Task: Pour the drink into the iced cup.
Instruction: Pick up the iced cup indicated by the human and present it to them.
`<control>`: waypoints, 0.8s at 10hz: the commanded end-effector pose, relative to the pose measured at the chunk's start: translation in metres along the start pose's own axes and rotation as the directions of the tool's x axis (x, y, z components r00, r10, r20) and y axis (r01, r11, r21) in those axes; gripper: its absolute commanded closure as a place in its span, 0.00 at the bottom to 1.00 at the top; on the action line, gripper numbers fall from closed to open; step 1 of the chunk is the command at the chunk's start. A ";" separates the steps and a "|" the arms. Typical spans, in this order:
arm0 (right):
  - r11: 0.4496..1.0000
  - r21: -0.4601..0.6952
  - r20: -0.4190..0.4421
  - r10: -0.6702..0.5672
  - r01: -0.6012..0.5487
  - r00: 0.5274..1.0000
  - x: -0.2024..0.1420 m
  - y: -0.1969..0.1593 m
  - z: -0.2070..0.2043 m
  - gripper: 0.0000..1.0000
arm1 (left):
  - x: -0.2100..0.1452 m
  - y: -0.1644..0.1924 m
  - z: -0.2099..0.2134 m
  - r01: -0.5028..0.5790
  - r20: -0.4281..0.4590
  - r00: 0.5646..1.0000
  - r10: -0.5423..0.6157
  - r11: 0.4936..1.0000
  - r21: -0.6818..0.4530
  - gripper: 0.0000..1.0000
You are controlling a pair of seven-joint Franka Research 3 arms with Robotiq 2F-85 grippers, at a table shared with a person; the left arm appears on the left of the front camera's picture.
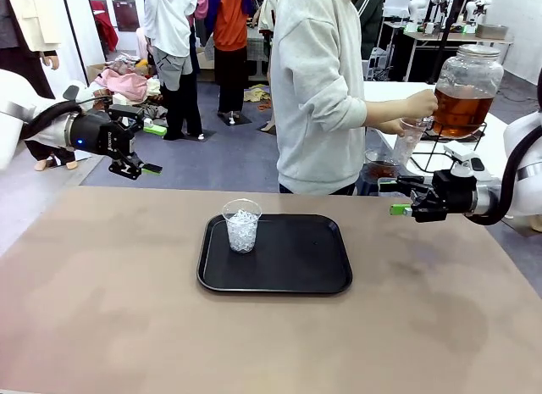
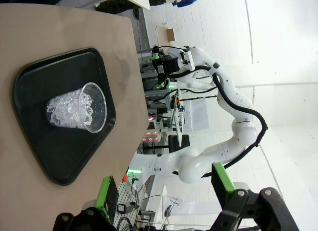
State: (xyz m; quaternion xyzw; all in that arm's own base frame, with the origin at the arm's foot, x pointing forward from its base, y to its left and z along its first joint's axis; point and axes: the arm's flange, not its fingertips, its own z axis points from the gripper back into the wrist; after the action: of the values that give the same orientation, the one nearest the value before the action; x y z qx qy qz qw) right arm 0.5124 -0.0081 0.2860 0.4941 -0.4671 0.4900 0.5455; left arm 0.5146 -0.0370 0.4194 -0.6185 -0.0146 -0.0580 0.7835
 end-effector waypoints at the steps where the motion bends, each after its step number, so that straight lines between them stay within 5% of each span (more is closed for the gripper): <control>1: 1.000 -0.004 -0.008 0.004 -0.004 1.000 0.003 -0.001 0.000 0.00 | -0.002 -0.003 -0.001 0.001 0.007 1.000 -0.001 1.000 -0.009 0.00; 8: 1.000 -0.004 -0.008 0.004 -0.004 1.000 0.003 -0.001 0.000 0.00 | -0.002 -0.003 -0.001 0.001 0.007 1.000 -0.001 1.000 -0.009 0.00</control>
State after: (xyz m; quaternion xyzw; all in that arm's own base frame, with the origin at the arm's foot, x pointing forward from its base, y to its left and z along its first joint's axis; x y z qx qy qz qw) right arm 0.5124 -0.0081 0.2860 0.4941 -0.4671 0.4900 0.5455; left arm 0.5146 -0.0370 0.4194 -0.6185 -0.0146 -0.0580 0.7835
